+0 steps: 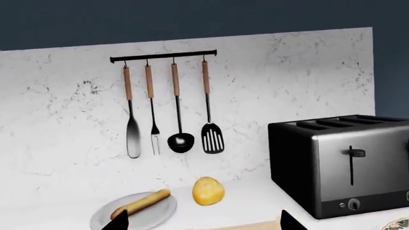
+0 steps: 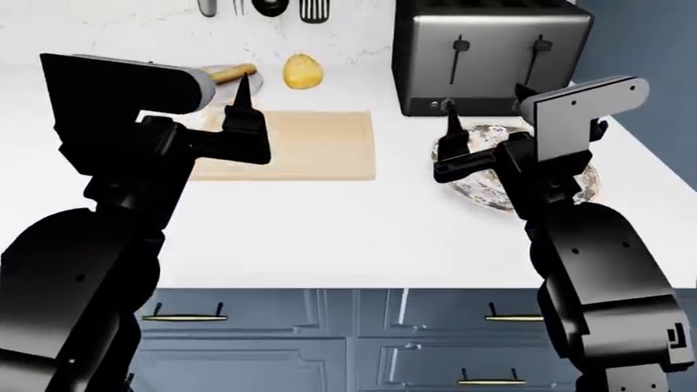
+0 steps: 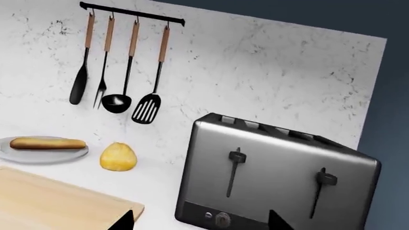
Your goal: From the different types of pastries on the counter, select a croissant and place it on the cutting board. Then retrieve a jar of jam from the cabinet and place it alongside the croissant on the cutting board.
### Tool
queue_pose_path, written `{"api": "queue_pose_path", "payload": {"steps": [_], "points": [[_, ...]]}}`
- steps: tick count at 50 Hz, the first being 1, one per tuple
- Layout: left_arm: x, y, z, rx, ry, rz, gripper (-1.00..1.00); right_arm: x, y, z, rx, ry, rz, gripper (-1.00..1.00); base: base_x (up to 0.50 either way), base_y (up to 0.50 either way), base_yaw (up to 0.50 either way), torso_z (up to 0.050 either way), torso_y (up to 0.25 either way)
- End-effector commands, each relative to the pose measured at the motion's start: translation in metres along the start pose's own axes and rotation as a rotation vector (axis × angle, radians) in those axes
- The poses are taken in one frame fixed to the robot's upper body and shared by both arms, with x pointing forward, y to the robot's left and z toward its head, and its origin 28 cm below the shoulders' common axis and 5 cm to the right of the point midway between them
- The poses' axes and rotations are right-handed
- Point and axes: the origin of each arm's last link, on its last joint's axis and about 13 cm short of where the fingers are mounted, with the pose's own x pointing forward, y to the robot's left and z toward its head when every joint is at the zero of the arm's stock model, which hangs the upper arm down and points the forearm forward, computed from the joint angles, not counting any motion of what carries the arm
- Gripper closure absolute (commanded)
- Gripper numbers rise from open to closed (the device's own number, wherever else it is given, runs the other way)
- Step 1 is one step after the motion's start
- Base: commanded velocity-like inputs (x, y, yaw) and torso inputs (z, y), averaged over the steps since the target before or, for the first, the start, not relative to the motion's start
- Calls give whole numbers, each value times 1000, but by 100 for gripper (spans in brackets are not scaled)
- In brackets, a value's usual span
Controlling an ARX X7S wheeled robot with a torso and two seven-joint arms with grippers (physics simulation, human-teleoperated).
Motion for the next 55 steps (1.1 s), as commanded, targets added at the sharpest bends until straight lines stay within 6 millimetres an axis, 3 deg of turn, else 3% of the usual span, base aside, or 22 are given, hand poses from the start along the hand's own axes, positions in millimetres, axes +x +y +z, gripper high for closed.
{"api": "queue_pose_path", "payload": {"steps": [1, 11, 16, 29, 41, 55], "points": [[5, 7, 20, 11, -25, 2, -100, 0, -6, 13, -3, -54, 6, -100, 500, 0, 0, 0, 0], [7, 10, 43, 21, -43, -24, -100, 0, -14, 38, -29, -71, 32, -100, 476, 0, 0, 0, 2], [4, 12, 50, 33, -106, -41, -100, -3, -14, 40, -28, -75, 39, -100, 66, 0, 0, 10, 7], [-1, 15, 39, 51, -103, -74, -100, -3, -16, 38, -39, -46, 44, -100, 1, 0, 0, 50, 32], [-2, 15, 48, 49, -131, -96, -100, -3, -15, 49, -45, -78, 67, -100, 259, 79, 0, 50, 32], [-1, 18, 55, 57, -146, -94, -100, -3, -18, 60, -54, -127, 81, -100, 78, -231, 0, 50, 33]]}}
